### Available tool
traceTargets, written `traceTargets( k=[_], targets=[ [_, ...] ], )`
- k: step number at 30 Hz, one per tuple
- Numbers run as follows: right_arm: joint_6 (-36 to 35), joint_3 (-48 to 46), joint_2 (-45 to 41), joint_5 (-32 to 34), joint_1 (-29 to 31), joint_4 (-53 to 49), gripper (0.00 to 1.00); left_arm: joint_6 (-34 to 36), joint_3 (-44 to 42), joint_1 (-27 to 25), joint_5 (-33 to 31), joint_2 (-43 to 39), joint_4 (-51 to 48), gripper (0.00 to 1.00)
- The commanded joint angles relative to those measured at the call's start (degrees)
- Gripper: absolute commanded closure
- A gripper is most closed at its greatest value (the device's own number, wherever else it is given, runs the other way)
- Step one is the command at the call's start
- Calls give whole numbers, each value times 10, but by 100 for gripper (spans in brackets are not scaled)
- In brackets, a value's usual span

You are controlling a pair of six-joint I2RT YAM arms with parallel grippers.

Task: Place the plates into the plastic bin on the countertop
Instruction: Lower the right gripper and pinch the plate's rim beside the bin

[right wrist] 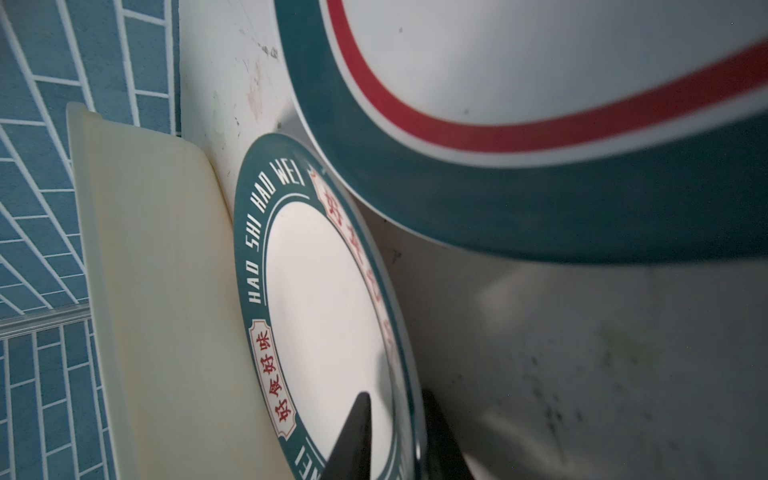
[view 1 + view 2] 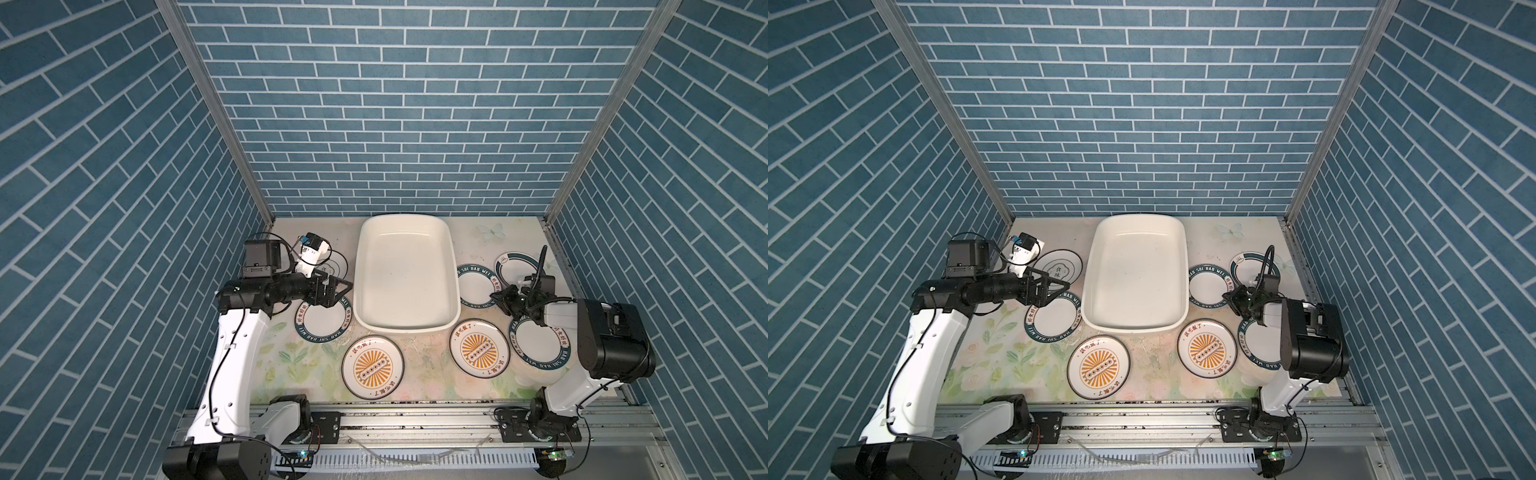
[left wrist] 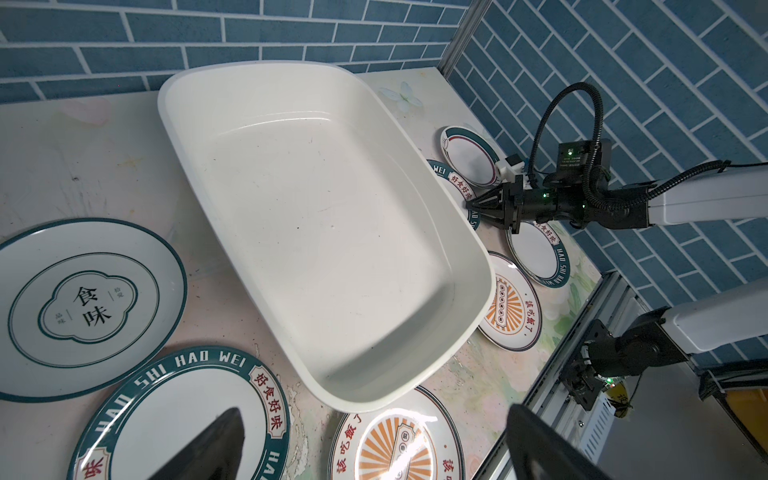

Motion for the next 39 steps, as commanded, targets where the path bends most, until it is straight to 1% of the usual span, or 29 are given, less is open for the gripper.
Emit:
traceTargets(
  k=[1,5,13,15,21,24,27,29,39],
  targets=[
    [16,-11,8,-12,2,15,78,-7,-6,-4,20,-9,3,0],
    [19,-15,8,-17,2,21,84,-8,-2,-5,18,-10,1,0],
    [34,-30,8,-33,1,54,87,-8,7,-5,14,-7,-4,0],
    [34,-32,7,-36,1,54,89,-6,10,-5,12,-7,-7,1],
    [41,-44,0,-46,1,68,93,8,26,-5,-4,-2,-15,1],
    [43,-47,-6,-46,1,70,94,6,31,-6,2,1,-14,0],
    [46,-45,-15,-47,1,71,97,7,34,-7,0,2,-14,0],
    [47,-41,-21,-48,1,67,99,8,34,-7,-1,1,-14,0],
    [28,-3,-86,-33,1,-5,100,1,38,-7,-6,-3,-11,0]
  ],
)
